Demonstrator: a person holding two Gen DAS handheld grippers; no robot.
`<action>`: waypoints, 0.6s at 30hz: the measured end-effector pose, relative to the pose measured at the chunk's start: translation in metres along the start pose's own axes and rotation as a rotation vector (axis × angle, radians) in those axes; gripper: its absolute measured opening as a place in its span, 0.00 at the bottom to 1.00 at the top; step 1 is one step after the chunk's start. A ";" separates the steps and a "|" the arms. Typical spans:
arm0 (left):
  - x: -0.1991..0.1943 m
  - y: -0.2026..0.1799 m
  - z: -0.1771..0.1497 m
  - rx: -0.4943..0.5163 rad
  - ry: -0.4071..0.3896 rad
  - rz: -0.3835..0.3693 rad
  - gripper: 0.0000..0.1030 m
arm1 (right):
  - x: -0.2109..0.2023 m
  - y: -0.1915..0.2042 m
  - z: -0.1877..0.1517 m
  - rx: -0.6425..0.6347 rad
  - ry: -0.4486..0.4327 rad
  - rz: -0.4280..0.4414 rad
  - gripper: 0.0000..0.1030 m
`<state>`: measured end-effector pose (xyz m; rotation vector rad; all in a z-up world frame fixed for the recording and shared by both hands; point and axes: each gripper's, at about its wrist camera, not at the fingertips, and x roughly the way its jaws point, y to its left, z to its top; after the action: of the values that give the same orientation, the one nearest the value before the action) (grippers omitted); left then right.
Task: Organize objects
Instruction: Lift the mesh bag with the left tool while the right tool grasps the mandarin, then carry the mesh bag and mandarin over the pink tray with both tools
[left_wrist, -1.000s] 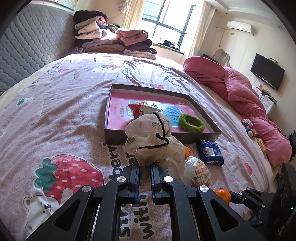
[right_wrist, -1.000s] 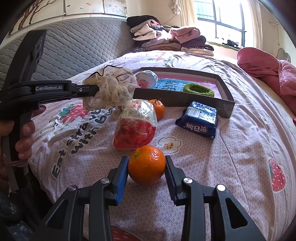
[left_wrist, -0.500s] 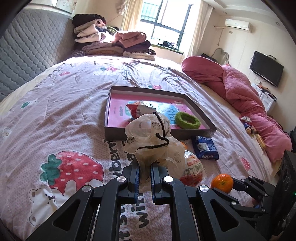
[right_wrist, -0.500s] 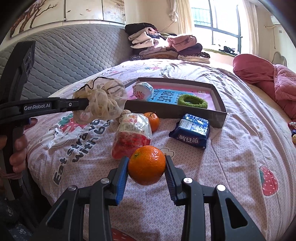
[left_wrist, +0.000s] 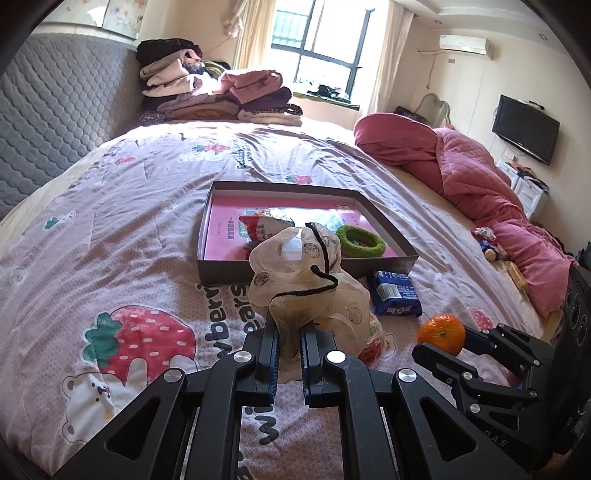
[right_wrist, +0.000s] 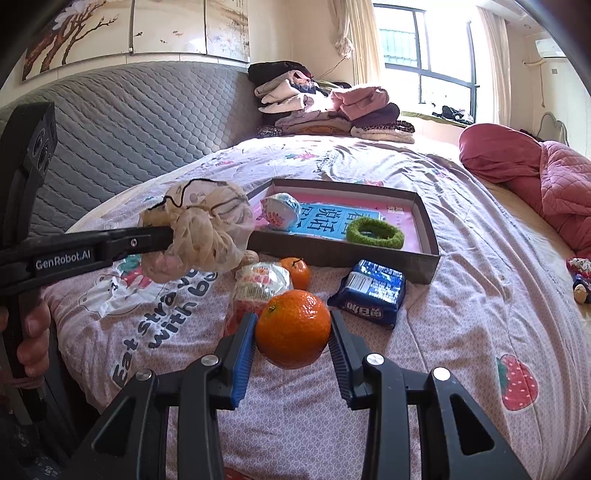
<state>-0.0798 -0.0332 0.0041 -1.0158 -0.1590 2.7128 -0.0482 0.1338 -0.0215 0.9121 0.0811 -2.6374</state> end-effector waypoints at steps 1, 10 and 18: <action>0.000 -0.002 -0.001 0.006 0.000 0.001 0.09 | -0.001 0.000 0.002 0.000 -0.005 -0.002 0.37; 0.002 -0.012 -0.003 0.038 0.006 0.011 0.09 | -0.005 -0.006 0.009 0.011 -0.034 -0.011 0.37; -0.001 -0.013 -0.002 0.045 -0.002 0.020 0.09 | -0.006 -0.007 0.014 0.007 -0.044 -0.014 0.37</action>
<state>-0.0757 -0.0205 0.0054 -1.0081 -0.0877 2.7226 -0.0543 0.1402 -0.0070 0.8586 0.0672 -2.6704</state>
